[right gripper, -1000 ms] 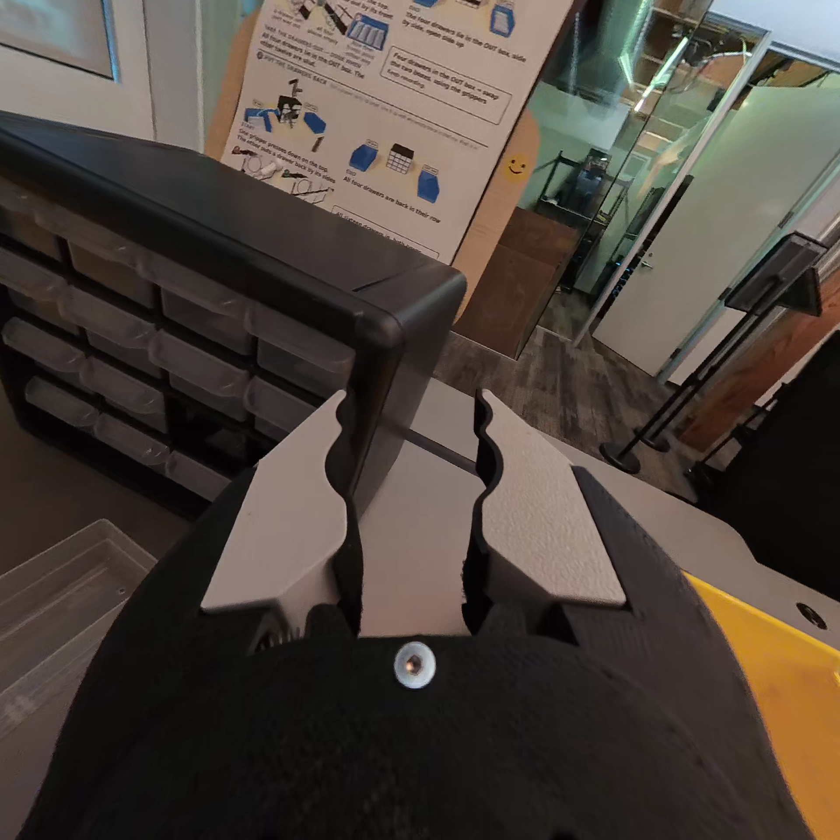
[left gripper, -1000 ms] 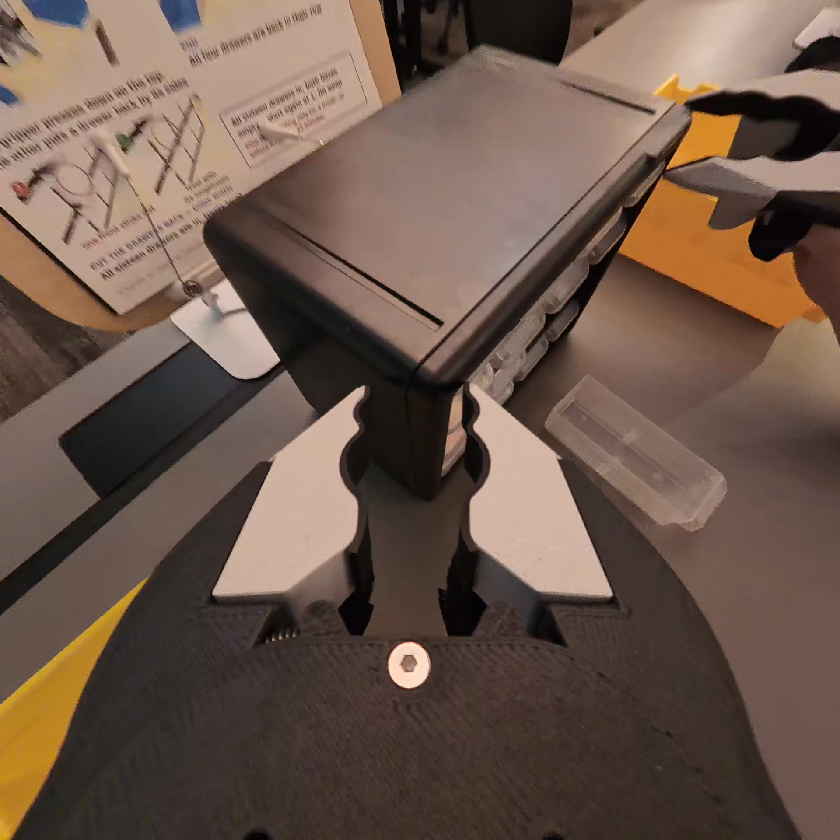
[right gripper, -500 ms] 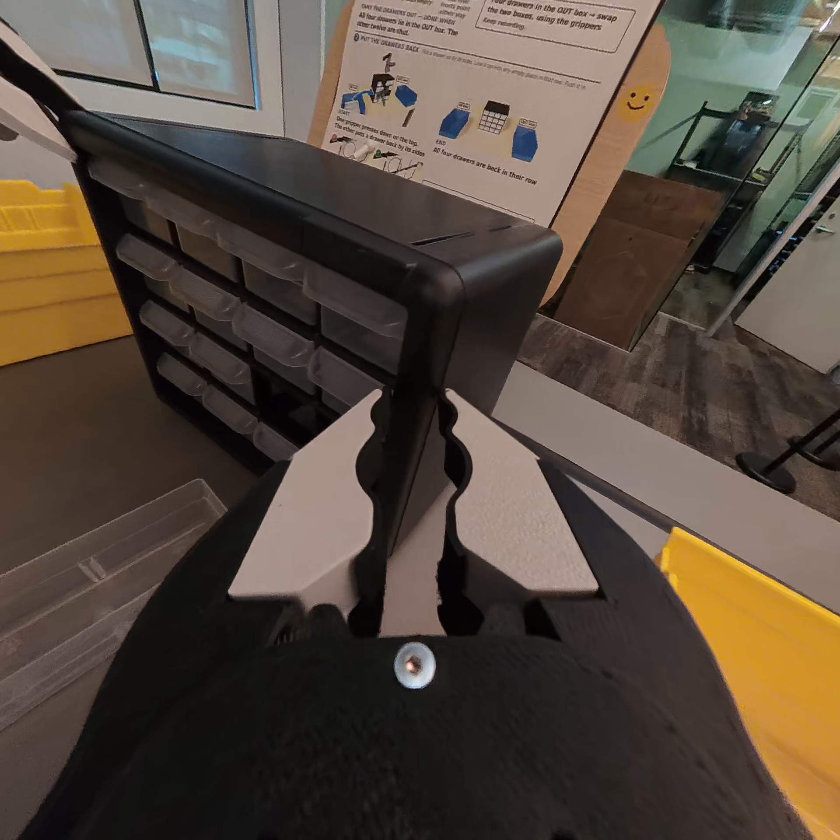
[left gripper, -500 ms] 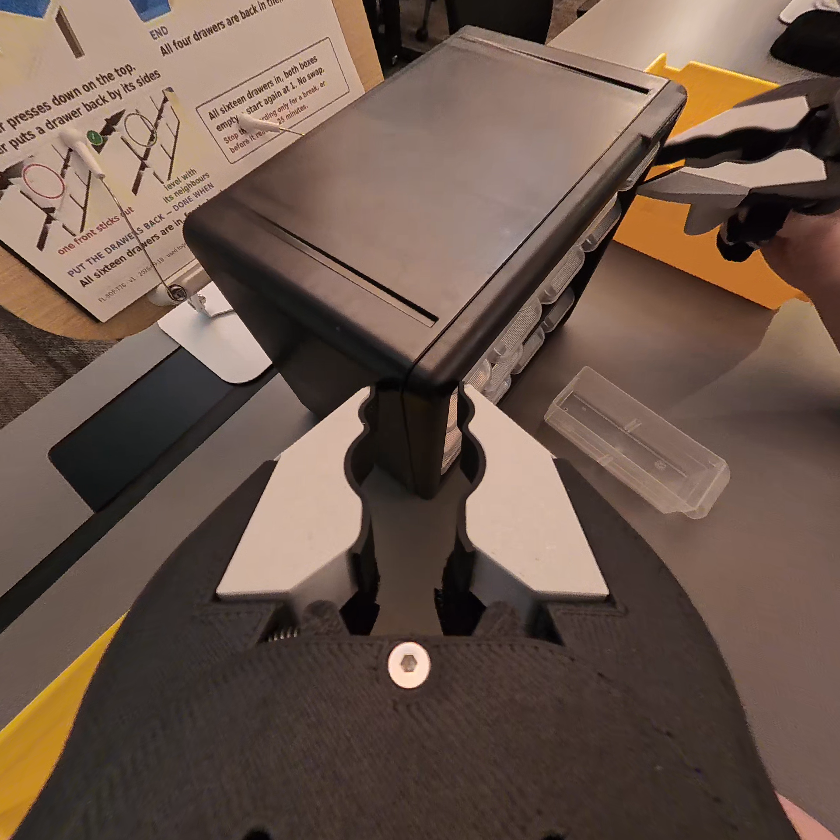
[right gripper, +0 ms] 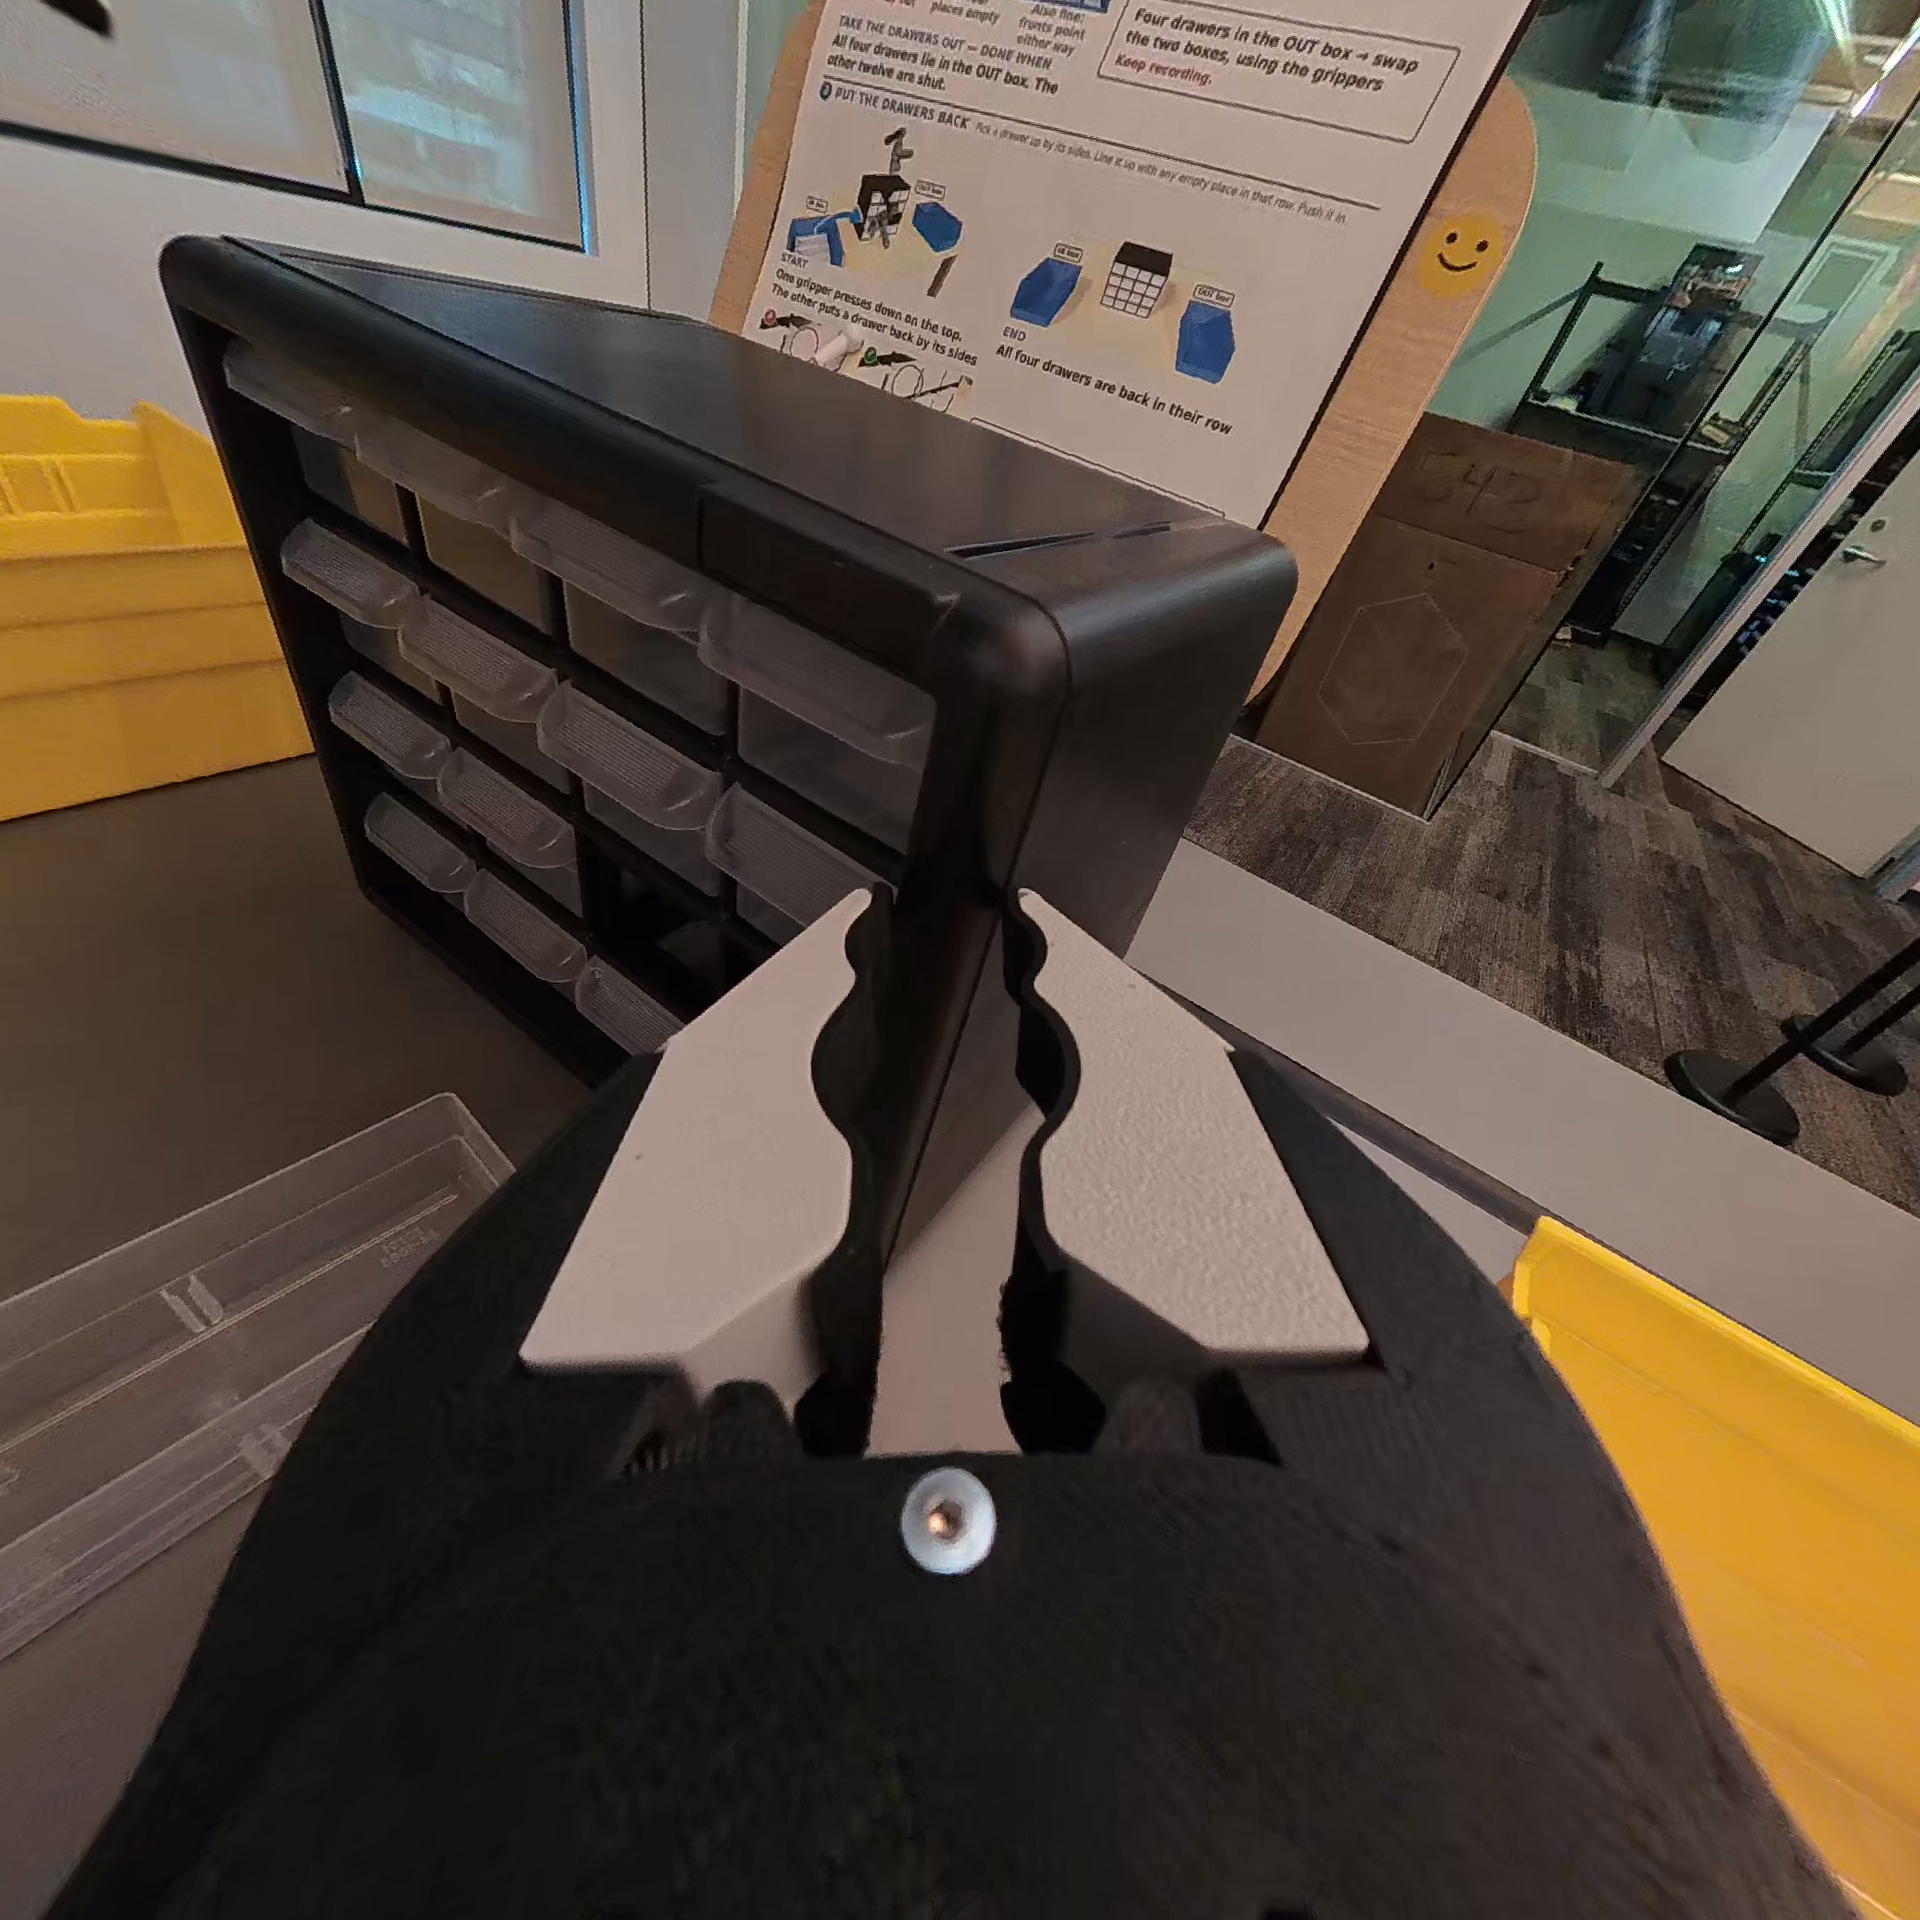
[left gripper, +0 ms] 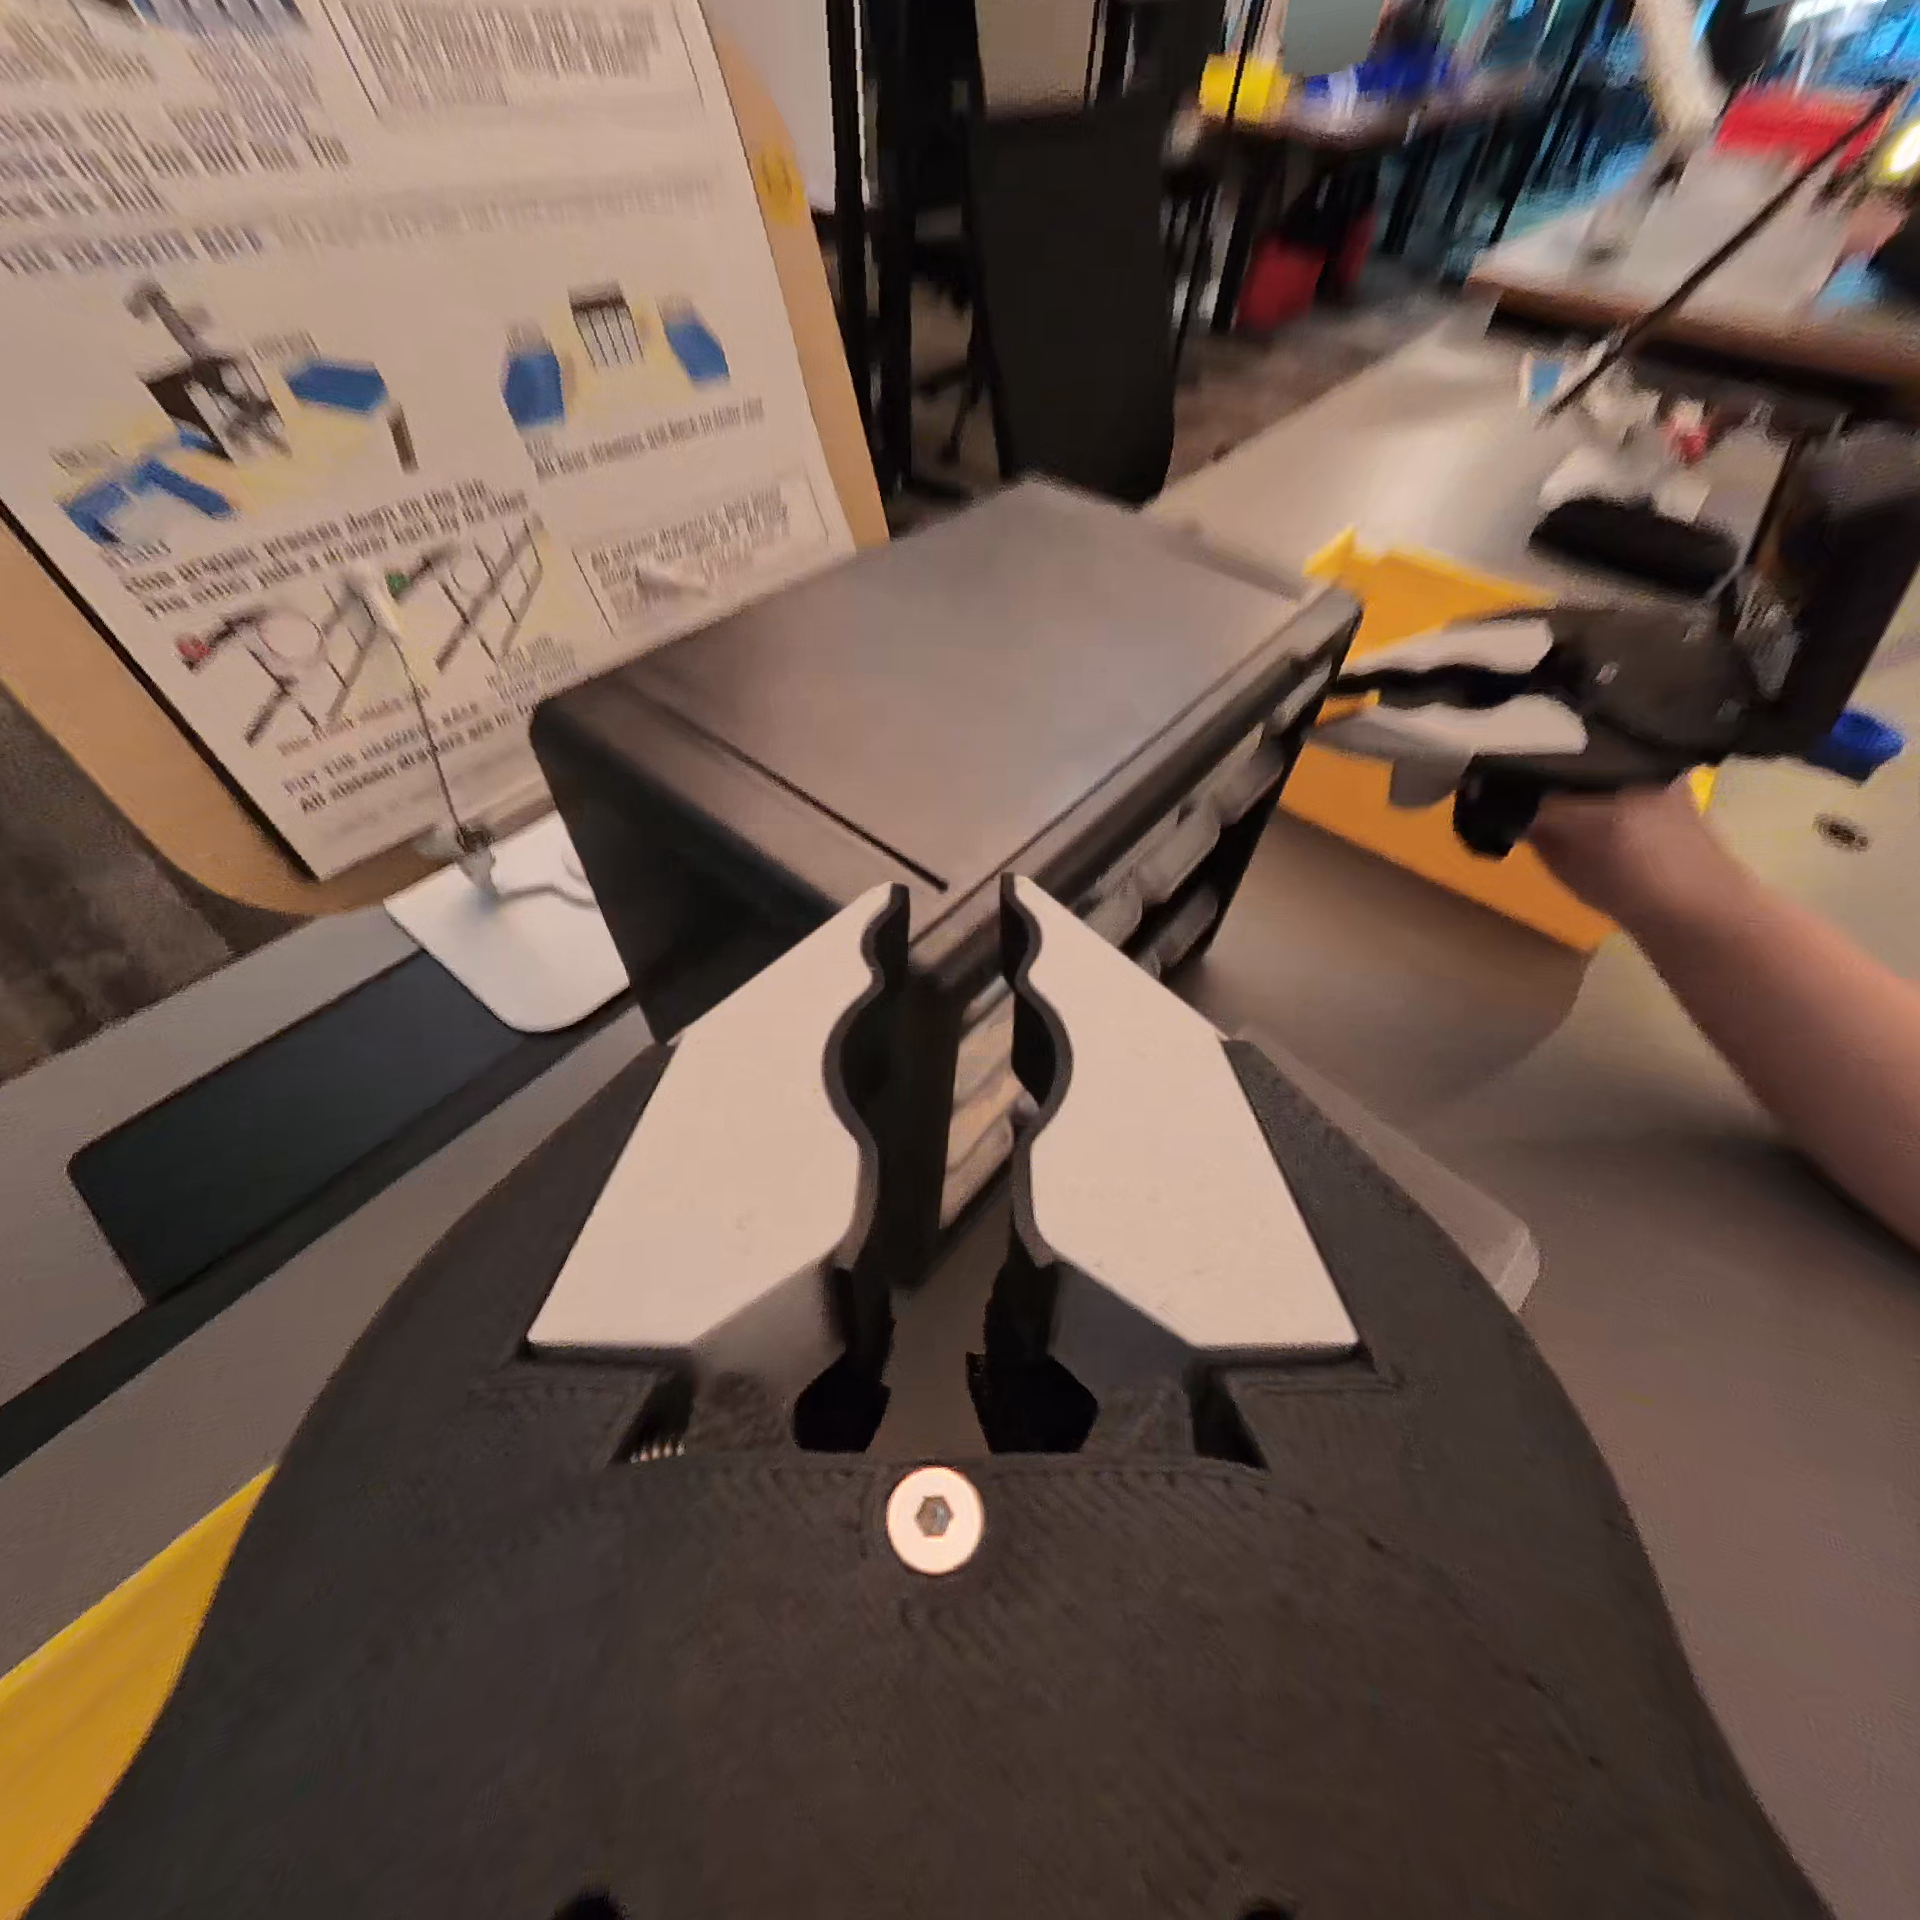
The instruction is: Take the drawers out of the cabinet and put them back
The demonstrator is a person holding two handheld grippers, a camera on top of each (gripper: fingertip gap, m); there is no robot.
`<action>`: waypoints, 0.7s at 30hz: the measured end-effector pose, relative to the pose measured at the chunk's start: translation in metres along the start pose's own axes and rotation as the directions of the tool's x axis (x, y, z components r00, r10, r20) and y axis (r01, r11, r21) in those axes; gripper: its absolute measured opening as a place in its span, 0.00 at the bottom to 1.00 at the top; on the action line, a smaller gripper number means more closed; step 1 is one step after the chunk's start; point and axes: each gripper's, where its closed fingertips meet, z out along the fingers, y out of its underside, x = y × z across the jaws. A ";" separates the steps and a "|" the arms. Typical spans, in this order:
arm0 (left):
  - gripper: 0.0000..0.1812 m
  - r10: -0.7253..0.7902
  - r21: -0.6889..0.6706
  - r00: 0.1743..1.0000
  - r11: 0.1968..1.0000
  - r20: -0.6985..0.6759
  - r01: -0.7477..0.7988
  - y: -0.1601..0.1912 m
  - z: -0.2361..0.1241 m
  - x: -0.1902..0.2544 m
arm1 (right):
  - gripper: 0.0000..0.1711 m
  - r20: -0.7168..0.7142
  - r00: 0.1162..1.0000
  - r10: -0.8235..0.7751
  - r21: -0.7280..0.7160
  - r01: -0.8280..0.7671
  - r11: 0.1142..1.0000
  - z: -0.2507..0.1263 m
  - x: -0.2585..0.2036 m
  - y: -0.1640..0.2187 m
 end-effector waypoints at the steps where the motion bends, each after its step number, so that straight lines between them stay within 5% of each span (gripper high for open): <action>1: 0.08 -0.006 0.022 1.000 1.000 0.005 0.005 -0.003 -0.001 -0.002 | 0.11 -0.001 1.000 0.003 0.000 -0.003 1.000 0.000 0.000 0.000; 21: 0.00 -0.085 -0.034 0.992 0.996 -0.089 0.082 0.019 0.041 -0.015 | 0.17 -0.074 0.997 -0.002 -0.024 0.000 1.000 -0.003 0.004 0.005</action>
